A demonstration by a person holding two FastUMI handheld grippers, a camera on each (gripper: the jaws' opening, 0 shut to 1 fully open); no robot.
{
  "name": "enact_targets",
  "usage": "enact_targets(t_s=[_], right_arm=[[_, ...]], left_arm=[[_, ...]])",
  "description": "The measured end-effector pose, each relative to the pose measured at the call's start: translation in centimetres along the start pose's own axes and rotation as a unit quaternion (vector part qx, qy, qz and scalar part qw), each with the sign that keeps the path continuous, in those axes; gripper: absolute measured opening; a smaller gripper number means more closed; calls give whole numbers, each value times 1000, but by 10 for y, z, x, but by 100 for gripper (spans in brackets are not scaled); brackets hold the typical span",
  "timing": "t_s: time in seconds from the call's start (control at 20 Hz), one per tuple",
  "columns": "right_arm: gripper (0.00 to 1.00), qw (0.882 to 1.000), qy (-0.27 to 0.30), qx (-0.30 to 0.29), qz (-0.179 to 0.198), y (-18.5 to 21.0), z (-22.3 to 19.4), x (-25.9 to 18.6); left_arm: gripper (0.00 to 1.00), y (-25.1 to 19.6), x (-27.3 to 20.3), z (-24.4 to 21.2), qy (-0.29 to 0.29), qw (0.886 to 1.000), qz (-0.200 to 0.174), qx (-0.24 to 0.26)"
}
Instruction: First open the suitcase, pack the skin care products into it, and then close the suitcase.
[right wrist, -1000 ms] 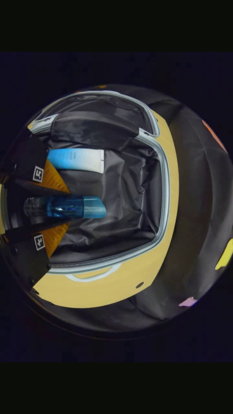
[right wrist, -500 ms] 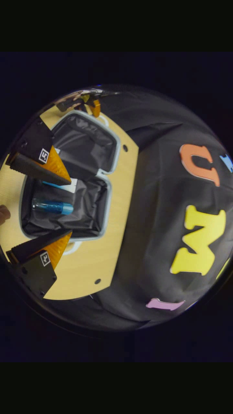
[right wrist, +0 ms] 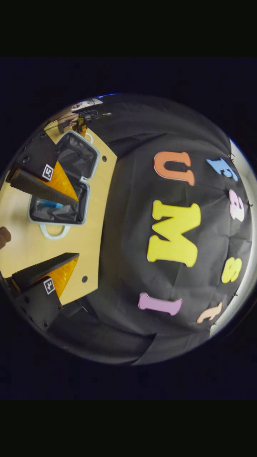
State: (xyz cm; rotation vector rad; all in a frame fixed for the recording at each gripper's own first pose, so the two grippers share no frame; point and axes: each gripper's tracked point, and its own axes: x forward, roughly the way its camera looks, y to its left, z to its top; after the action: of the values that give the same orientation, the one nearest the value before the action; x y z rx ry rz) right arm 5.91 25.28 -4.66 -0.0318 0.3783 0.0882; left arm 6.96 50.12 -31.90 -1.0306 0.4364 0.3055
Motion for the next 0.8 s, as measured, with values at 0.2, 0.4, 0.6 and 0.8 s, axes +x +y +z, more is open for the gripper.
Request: enact_targets(t_s=[0.2,0.4,0.6,0.8], right_arm=[[80,999,-46,5,-13,-45,22,-29],[79,997,-82,8,0,-80,35,-52],[79,992,-126,10,18,-120,47,-73],[79,987,-162,9,20,-159,54,-96]], left_arm=[[7,-52,-34,24,-53,996,-8,72],[5,-131,-80,27,-113,975,-8,194],[4,-220,-115,-13,-145,934,-9,326],[3,-288,-134,-79,-151,907,-26,392]])
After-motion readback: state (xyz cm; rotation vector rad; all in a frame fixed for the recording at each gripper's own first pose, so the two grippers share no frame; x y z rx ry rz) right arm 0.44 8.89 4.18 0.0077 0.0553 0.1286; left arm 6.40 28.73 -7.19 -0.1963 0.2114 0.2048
